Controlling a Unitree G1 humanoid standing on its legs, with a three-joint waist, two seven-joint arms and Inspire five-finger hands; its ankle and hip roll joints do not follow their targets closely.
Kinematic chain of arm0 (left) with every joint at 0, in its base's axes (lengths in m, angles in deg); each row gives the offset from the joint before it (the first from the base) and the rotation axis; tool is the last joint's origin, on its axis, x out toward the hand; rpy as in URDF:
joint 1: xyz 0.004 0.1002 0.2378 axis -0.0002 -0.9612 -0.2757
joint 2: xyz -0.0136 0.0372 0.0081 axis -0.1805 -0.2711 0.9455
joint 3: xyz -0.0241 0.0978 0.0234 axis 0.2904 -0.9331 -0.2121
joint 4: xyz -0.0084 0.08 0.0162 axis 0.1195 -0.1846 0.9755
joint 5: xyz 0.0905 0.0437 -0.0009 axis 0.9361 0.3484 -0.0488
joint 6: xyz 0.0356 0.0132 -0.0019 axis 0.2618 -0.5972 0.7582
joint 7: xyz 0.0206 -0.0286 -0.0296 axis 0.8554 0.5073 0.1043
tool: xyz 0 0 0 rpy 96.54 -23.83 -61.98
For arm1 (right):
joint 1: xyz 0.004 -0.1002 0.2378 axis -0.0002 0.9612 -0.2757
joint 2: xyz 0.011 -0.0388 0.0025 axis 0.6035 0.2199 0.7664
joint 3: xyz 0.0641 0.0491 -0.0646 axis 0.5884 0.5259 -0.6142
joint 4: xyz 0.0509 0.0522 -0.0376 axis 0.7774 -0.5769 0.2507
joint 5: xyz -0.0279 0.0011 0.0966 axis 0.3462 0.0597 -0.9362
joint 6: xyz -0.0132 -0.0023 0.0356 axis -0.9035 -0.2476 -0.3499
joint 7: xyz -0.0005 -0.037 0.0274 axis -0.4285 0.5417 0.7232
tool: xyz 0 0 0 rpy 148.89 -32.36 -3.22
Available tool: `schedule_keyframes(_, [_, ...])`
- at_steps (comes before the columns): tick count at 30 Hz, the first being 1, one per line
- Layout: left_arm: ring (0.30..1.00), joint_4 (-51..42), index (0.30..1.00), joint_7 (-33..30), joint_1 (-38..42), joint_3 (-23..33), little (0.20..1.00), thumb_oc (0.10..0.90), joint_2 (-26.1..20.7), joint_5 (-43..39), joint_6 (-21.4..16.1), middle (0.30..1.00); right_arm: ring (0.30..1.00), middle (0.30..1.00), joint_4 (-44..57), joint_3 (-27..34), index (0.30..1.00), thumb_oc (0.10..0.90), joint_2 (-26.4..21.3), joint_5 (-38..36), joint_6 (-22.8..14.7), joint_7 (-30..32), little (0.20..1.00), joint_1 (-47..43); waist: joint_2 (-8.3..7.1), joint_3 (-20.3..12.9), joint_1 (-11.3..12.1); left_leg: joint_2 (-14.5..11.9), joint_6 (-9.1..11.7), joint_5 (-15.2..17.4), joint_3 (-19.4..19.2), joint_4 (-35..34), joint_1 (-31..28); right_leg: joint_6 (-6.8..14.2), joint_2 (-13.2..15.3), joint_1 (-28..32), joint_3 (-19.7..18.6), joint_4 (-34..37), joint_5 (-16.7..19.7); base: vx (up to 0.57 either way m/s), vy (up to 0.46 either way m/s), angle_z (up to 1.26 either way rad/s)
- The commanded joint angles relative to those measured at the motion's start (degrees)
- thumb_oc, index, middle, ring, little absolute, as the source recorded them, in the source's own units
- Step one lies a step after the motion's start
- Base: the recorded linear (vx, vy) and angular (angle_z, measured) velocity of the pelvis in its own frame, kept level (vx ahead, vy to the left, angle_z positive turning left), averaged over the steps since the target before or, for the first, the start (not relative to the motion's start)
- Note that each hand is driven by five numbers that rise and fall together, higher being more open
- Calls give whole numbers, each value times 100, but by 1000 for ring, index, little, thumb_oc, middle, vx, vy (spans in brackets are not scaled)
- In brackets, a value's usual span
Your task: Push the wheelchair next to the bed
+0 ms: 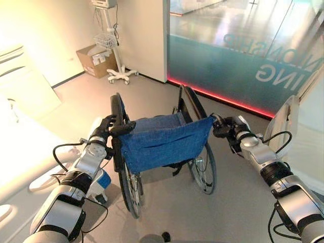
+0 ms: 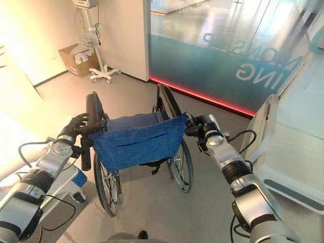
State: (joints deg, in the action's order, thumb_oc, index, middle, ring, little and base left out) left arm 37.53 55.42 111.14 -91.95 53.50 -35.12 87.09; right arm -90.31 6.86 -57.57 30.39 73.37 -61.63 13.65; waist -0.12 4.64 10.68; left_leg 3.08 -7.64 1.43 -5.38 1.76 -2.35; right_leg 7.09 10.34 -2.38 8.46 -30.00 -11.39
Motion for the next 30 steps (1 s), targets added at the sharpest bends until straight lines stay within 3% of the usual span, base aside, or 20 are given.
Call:
schedule_keyframes(1, [300, 208, 300, 299, -625, -601, 300, 400, 830, 300, 370, 300, 300, 300, 84, -333, 300, 400, 105, 275, -104, -922, 300, -463, -14, 283, -382, 150, 417, -84, 566, 129, 327, -98, -128, -257, -13, 1192, 1603, 252, -253, 1])
schedule_keyframes(2, [300, 141, 300, 369, -615, -631, 300, 400, 800, 267, 339, 300, 300, 300, -38, -366, 300, 400, -40, 265, -101, -1066, 300, -600, -34, 408, -469, 156, 421, 123, 806, 186, 182, -51, 3, -538, -184, 1670, 1775, 191, -220, 21])
schedule_keyframes(6, [300, -24, 300, 432, -599, -744, 300, 400, 772, 176, 316, 300, 300, 300, -232, -335, 300, 400, -239, 319, -76, -1191, 300, -875, -162, 566, -559, 196, 475, 556, 1234, 324, 38, 180, 233, -712, -635, 2867, 2235, 220, -251, 84])
schedule_keyframes(10, [300, 19, 300, 422, -639, -800, 300, 400, 847, 231, 223, 300, 300, 300, -137, -335, 300, 400, -361, 415, 61, -1255, 300, -933, -221, 578, -687, 108, 554, 713, 1571, 449, -37, 235, 122, -650, -1115, 2854, 2184, 273, -267, 73])
schedule_keyframes(11, [300, -22, 300, 404, -714, -792, 300, 400, 811, 185, 214, 300, 300, 300, -44, -309, 300, 400, -424, 674, 31, -1441, 300, -863, -250, 572, -698, -33, 636, 714, 1661, 640, 10, 226, 26, -590, -1081, 2426, 1781, 222, -250, 92])
schedule_keyframes(13, [300, -31, 300, 383, -785, -718, 300, 400, 856, 160, 259, 300, 300, 300, -23, -353, 300, 400, -508, 952, -62, -1631, 300, -797, -291, 571, -657, -195, 743, 661, 1615, 795, 69, 170, -14, -435, -818, 2236, 1506, 267, -330, 88])
schedule_keyframes(16, [300, -134, 300, 449, -846, -657, 300, 400, 839, 160, 313, 300, 300, 300, 25, -488, 300, 400, -614, 1155, -128, -1737, 300, -850, -343, 626, -582, -397, 861, 528, 1460, 790, 44, 103, -22, -240, -424, 2190, 1370, 173, -250, 58])
schedule_keyframes(22, [300, -149, 300, 447, -776, -744, 300, 400, 763, 98, 355, 300, 300, 300, 42, -663, 300, 400, -650, 1060, -53, -1630, 300, -1032, -307, 724, -586, -635, 1013, 292, 1370, 569, -18, -110, -214, 46, -17, 2217, 1115, 141, -233, 38])
schedule_keyframes(25, [300, -138, 300, 456, -812, -685, 300, 400, 776, 120, 336, 300, 300, 300, 15, -694, 300, 400, -611, 1155, -26, -1664, 300, -1017, -285, 726, -595, -717, 1060, 240, 1329, 543, -64, -205, -286, 165, 41, 2258, 1041, 147, -180, 19])
schedule_keyframes(30, [300, -210, 300, 442, -880, -593, 300, 400, 793, 130, 353, 300, 300, 300, -6, -765, 300, 400, -610, 1432, -93, -1825, 300, -1007, -254, 702, -658, -976, 1145, -223, 1158, 914, -40, -407, -437, 239, 124, 2224, 891, 138, -146, 11])
